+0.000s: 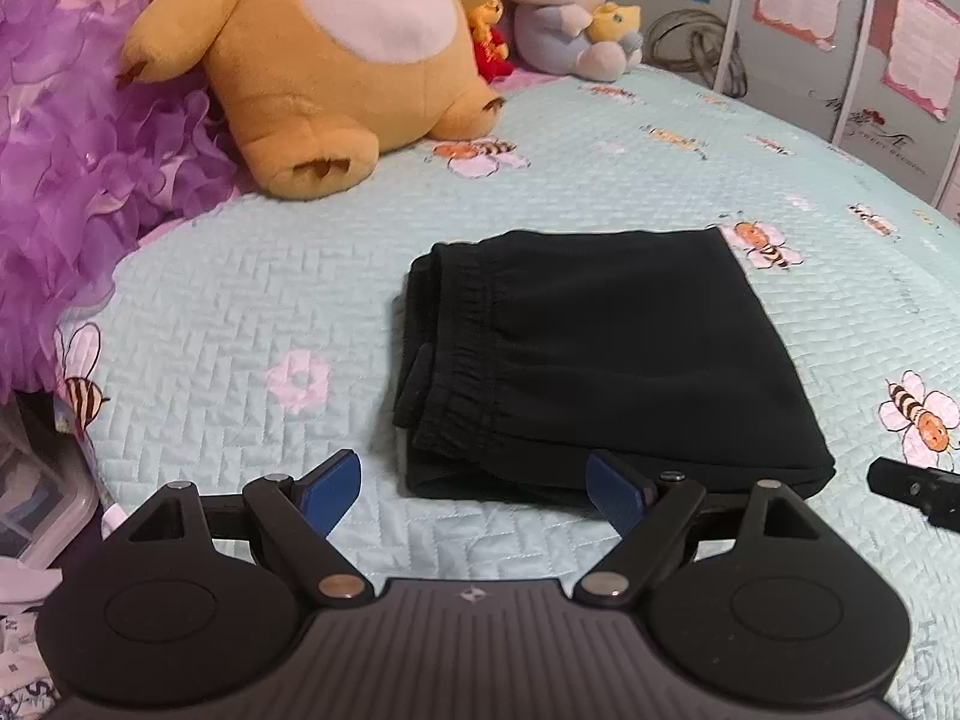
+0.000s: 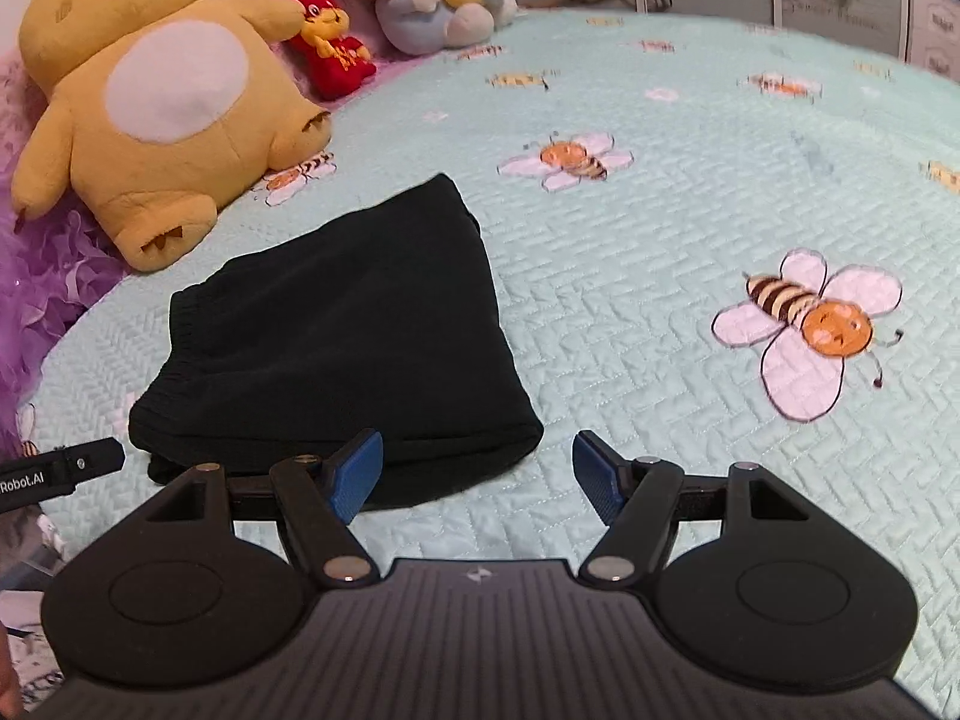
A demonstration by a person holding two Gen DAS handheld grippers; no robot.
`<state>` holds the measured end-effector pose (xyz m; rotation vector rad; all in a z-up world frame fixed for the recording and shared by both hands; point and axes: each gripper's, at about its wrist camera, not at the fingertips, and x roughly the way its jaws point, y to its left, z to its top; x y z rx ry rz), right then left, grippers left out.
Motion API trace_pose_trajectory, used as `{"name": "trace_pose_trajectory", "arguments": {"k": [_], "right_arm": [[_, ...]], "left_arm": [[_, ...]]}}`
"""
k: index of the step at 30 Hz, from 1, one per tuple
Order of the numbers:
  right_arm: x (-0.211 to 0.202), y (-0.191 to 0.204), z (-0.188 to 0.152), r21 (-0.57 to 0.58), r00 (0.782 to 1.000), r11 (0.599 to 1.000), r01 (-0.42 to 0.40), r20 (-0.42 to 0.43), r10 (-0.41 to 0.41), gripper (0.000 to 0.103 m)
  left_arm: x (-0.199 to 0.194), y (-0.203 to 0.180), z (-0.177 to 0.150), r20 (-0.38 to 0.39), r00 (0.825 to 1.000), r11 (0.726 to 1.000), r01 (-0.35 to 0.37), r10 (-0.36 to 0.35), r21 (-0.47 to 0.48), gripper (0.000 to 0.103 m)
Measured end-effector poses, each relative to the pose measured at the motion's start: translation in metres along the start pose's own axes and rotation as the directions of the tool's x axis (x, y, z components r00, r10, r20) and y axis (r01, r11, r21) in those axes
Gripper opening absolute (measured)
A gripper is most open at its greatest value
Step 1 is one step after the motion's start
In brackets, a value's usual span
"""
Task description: Fold clothes
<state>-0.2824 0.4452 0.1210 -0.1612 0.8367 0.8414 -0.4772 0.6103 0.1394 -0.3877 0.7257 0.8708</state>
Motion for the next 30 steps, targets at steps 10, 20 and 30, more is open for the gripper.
{"name": "trace_pose_trajectory", "arguments": {"k": [10, 20, 30], "right_arm": [[-0.03, 0.016, 0.003, -0.074, 0.995, 0.997, 0.018, 0.103, -0.01, 0.081], [-0.053, 0.029, 0.007, -0.116, 0.988, 0.993, 0.003, 0.152, 0.015, 0.082], [-0.07, 0.047, 0.002, -0.208, 0.975, 0.976, 0.07, 0.22, -0.023, 0.084]], "left_arm": [[-0.018, -0.003, 0.002, 0.055, 0.998, 1.0, -0.018, 0.018, -0.004, 0.095], [-0.042, -0.006, 0.006, 0.114, 0.993, 1.0, 0.019, -0.02, 0.005, 0.103], [-0.048, -0.005, 0.003, 0.108, 0.993, 0.999, 0.047, -0.045, -0.014, 0.103]]}}
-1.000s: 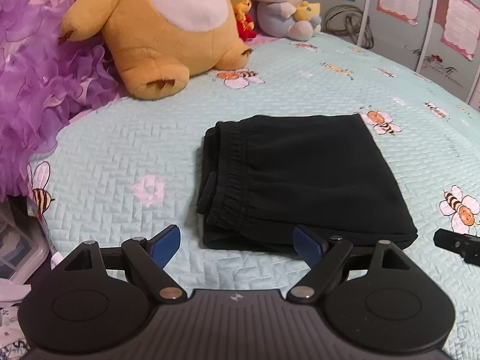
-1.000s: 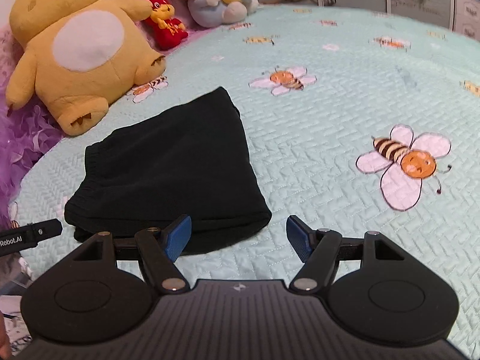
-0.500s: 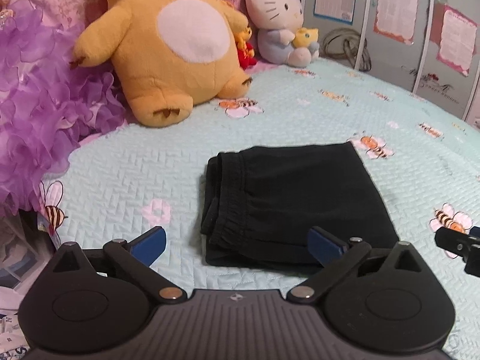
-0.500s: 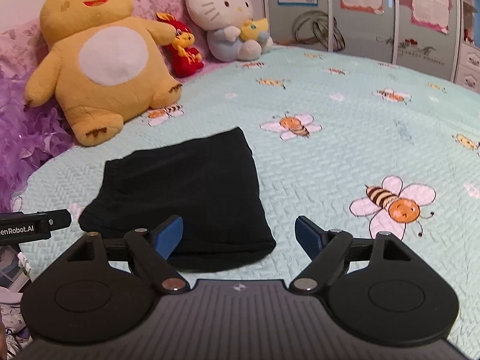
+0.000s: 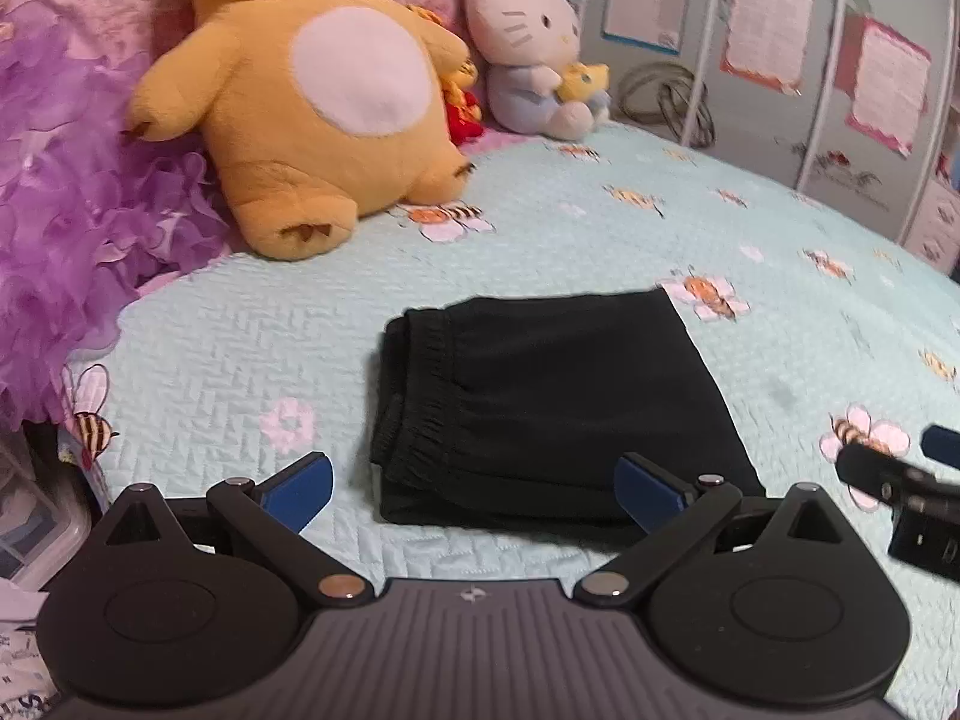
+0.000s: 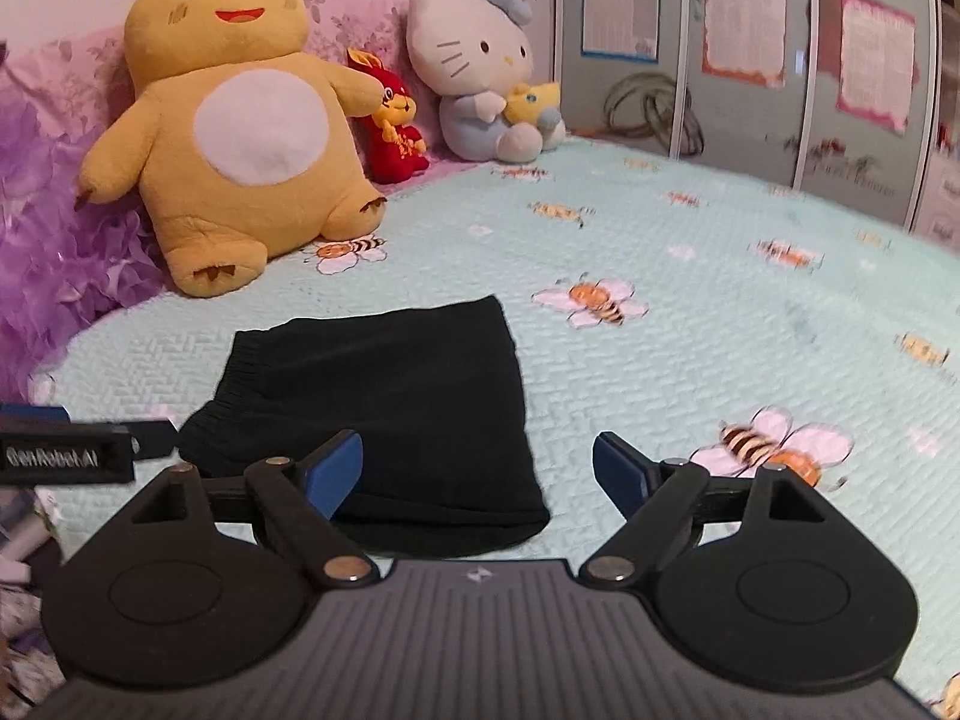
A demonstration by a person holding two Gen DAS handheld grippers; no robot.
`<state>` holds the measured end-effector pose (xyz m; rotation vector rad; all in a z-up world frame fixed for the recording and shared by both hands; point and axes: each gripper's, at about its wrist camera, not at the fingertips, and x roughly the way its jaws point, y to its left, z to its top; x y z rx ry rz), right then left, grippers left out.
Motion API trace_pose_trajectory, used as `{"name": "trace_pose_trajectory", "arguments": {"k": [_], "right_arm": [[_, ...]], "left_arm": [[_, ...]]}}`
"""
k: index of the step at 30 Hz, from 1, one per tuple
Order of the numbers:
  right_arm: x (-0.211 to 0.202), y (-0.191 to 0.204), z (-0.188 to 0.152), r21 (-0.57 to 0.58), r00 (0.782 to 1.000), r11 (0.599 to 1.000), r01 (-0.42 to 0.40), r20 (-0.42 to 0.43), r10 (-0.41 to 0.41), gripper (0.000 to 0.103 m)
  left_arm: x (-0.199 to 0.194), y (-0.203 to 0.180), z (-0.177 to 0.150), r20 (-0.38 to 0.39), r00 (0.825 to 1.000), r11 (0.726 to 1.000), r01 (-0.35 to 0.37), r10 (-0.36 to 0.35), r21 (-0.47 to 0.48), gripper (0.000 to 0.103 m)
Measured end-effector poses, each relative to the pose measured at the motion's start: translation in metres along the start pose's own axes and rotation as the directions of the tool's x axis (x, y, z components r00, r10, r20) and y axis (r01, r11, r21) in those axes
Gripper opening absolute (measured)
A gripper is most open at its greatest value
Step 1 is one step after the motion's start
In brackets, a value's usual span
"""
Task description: Fold clothes
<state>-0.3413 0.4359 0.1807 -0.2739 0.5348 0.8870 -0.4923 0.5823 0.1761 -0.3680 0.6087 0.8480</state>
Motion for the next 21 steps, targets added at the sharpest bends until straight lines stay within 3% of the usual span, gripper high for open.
{"name": "trace_pose_trajectory", "arguments": {"k": [3, 8, 13, 21], "right_arm": [[-0.003, 0.006, 0.0, -0.035, 1.0, 0.999, 0.021, 0.011, -0.02, 0.084], [-0.009, 0.005, 0.0, -0.013, 0.999, 1.0, -0.025, 0.036, 0.026, 0.084], [-0.014, 0.006, 0.0, -0.011, 0.997, 0.999, -0.048, 0.059, 0.048, 0.084], [-0.021, 0.002, -0.001, 0.059, 0.988, 0.994, -0.097, 0.125, 0.089, 0.084]], "left_arm": [[-0.001, 0.003, 0.001, 0.006, 1.0, 1.0, 0.004, -0.004, -0.015, 0.103], [0.001, 0.0, -0.004, -0.031, 0.999, 1.0, -0.023, 0.023, 0.004, 0.103], [0.003, 0.005, -0.009, -0.053, 0.999, 0.999, 0.005, -0.007, -0.041, 0.103], [-0.002, 0.006, -0.008, -0.024, 0.999, 0.998, 0.026, -0.028, -0.062, 0.103]]}}
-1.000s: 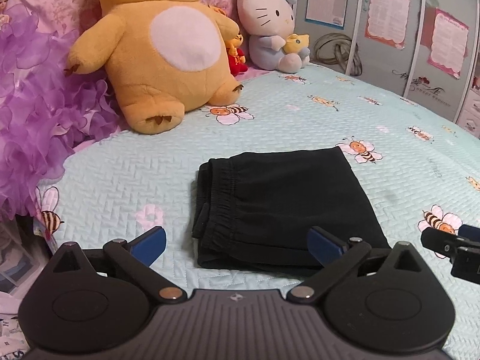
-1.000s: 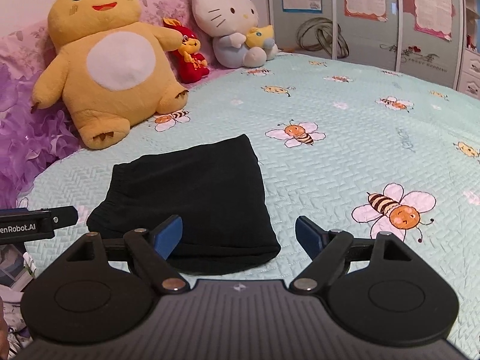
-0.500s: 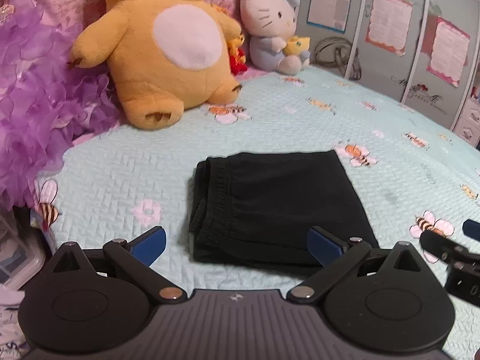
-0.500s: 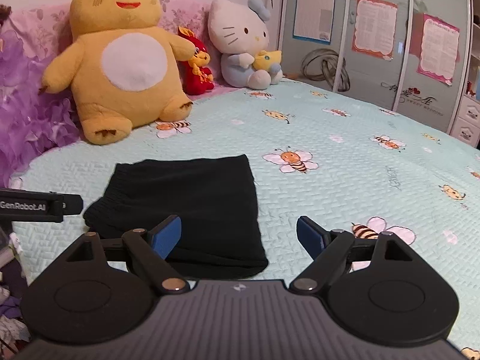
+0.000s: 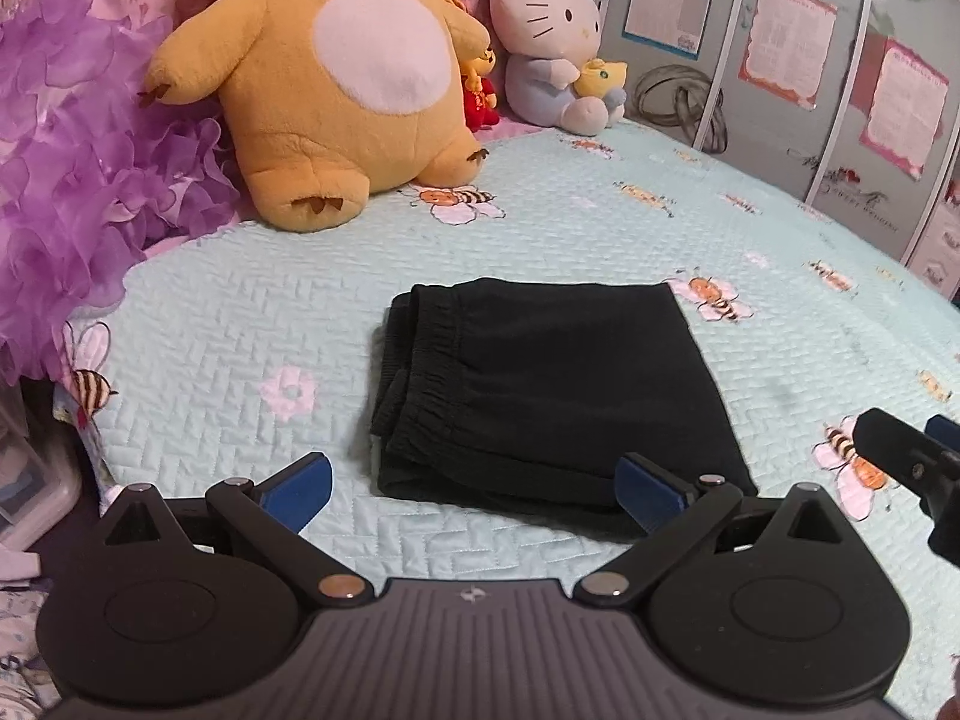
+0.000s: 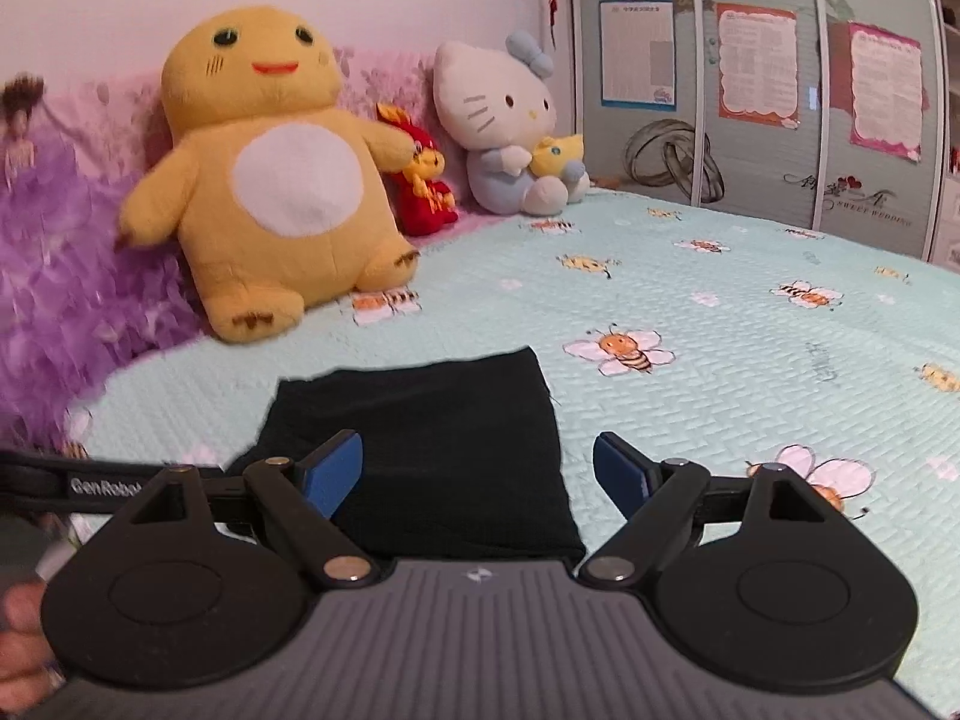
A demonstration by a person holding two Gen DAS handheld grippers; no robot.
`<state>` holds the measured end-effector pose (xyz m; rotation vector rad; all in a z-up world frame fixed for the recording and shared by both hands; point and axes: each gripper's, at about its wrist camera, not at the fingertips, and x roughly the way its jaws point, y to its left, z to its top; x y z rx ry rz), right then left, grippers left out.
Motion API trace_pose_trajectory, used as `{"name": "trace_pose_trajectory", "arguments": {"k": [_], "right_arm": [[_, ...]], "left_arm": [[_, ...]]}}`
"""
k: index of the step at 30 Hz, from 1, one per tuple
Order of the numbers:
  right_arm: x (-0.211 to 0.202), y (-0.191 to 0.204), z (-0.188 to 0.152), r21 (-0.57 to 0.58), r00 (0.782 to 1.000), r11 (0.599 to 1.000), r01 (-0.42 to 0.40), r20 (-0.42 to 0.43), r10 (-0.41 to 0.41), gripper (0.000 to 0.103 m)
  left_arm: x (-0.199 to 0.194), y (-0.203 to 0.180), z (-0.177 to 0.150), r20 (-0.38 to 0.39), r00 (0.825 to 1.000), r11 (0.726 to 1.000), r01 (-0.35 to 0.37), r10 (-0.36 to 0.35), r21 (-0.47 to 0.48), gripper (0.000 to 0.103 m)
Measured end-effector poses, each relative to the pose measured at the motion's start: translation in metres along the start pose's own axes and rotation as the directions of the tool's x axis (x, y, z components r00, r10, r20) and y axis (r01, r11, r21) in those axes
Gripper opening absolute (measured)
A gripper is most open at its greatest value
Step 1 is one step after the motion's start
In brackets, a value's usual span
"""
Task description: Fold clothes
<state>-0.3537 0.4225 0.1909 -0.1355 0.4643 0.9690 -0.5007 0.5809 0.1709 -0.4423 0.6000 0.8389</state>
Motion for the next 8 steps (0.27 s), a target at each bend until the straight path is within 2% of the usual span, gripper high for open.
{"name": "trace_pose_trajectory", "arguments": {"k": [8], "right_arm": [[-0.0011, -0.0006, -0.0036, 0.026, 1.0, 1.0, 0.008, 0.014, -0.008, 0.082]], "left_arm": [[-0.0005, -0.0026, -0.0012, -0.003, 1.0, 1.0, 0.017, -0.017, -0.017, 0.103]]}}
